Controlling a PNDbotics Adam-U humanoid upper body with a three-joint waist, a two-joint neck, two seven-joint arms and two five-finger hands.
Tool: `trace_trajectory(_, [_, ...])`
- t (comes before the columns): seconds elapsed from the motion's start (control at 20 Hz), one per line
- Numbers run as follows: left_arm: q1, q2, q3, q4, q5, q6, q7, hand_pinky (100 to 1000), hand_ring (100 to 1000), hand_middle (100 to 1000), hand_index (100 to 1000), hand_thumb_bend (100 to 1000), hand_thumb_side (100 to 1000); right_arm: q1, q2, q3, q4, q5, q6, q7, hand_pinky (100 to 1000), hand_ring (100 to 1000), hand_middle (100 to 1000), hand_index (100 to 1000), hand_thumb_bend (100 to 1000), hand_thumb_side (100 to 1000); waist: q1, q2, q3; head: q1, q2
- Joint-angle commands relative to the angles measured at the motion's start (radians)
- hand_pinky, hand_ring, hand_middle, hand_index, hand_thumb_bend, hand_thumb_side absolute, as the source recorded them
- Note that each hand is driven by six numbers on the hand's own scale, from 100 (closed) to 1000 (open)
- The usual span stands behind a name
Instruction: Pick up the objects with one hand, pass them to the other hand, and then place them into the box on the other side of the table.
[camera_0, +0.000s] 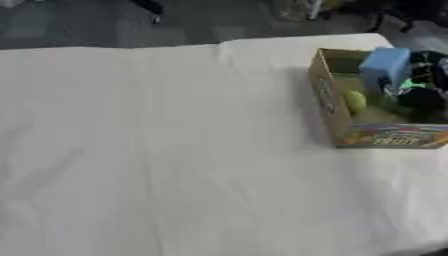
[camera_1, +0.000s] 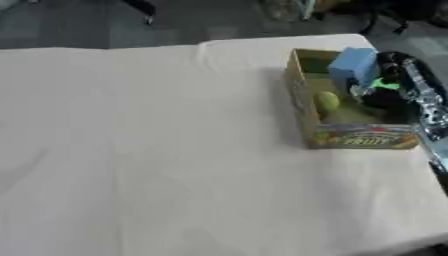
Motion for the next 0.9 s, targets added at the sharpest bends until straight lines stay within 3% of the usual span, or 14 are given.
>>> trace_trajectory(0.05, [-0.006,0.022,0.008,-0.013,0.007,0.004,0.000,770,692,611,802,721,427,-0.008,-0.026,-0.020,0.006,0.022,-0.013,0.010,895,875,913,937,320,273,0.011,-0.009,0.000,-0.006,-0.004])
trace_trajectory(0.2, [-0.008,0.019,0.009,-0.014,0.008,0.004,0.003,768,691,611,803,721,424,-0.010,-0.028,-0.023,0.017,0.040,-0.021,0.014,941,946,991,994,374,270,0.012,-0.010,0.000,-0.004,-0.003])
trace_trajectory(0.45, [-0.007,0.016,0.008,-0.013,0.010,0.005,0.005,768,692,612,804,723,424,-0.015,-0.027,-0.026,0.027,0.062,-0.015,0.017,950,968,1000,1000,407,246,0.012,-0.009,0.000,-0.001,-0.004])
trace_trajectory(0.7, [-0.006,0.015,0.009,-0.013,0.011,0.006,0.007,766,692,612,804,723,423,-0.017,-0.025,-0.030,0.023,0.062,-0.009,0.011,944,962,1000,1000,395,234,0.011,-0.009,0.000,0.002,-0.004])
trace_trajectory(0.75, [-0.006,0.015,0.009,-0.013,0.011,0.006,0.007,766,691,611,804,722,424,-0.018,-0.024,-0.031,0.020,0.055,-0.007,0.005,942,960,1000,1000,345,239,0.011,-0.009,-0.001,0.003,-0.004])
trace_trajectory(0.8, [-0.005,0.014,0.009,-0.014,0.011,0.006,0.008,765,690,610,803,720,424,-0.020,-0.021,-0.034,0.015,0.036,-0.006,-0.008,935,945,1000,1000,144,321,0.012,-0.009,-0.001,0.005,-0.004])
trace_trajectory(0.9, [-0.002,0.012,0.013,-0.014,0.013,0.006,0.014,764,689,609,810,711,432,-0.027,-0.012,-0.037,-0.008,-0.055,-0.021,-0.054,950,943,1000,1000,100,572,0.012,-0.010,0.000,0.015,-0.005])
